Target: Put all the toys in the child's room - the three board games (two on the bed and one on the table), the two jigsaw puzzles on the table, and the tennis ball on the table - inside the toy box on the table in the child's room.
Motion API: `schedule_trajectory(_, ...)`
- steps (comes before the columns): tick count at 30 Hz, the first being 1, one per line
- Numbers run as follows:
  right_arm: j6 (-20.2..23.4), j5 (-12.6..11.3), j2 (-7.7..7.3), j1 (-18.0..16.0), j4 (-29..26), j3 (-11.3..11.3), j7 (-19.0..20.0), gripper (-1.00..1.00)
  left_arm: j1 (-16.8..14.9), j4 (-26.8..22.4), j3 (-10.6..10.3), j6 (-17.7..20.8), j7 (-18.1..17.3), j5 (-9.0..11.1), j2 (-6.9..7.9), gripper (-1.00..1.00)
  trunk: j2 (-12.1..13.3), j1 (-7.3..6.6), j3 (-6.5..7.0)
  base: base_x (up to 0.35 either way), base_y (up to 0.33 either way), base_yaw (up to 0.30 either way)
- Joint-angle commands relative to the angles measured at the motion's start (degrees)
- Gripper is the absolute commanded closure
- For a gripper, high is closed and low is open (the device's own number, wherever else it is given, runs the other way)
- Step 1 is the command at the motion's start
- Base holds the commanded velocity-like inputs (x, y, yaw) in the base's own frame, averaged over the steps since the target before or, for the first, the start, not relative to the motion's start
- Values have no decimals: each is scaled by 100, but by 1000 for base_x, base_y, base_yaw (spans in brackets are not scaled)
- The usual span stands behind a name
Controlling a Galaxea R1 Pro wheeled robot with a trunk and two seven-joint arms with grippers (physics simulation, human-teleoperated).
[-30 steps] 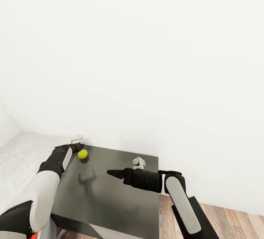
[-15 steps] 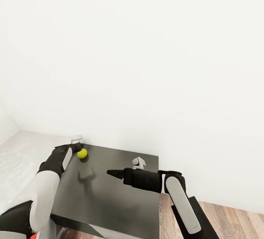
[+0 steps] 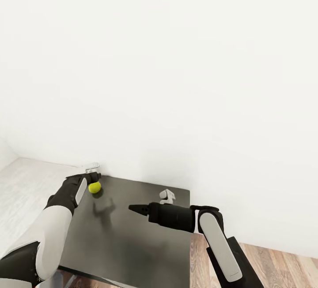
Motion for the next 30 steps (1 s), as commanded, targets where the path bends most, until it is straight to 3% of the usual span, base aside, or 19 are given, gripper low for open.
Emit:
schedule_trajectory(1,23,28,2,-5,-3,-4,25,-100,-4,-8,18,28,-16,-58,-4,-100,-12,3,-21,10,-6,0)
schedule_trajectory(26,23,30,-5,-10,-3,-16,40,-100,-5,-8,18,28,-17,-58,0,-100,-12,3,-256,1,0,0)
schedule_trajectory(30,23,7,-69,-19,-3,-218,245,-100,-3,-8,18,28,-17,-58,3,-100,-12,3,-292,0,0,0)
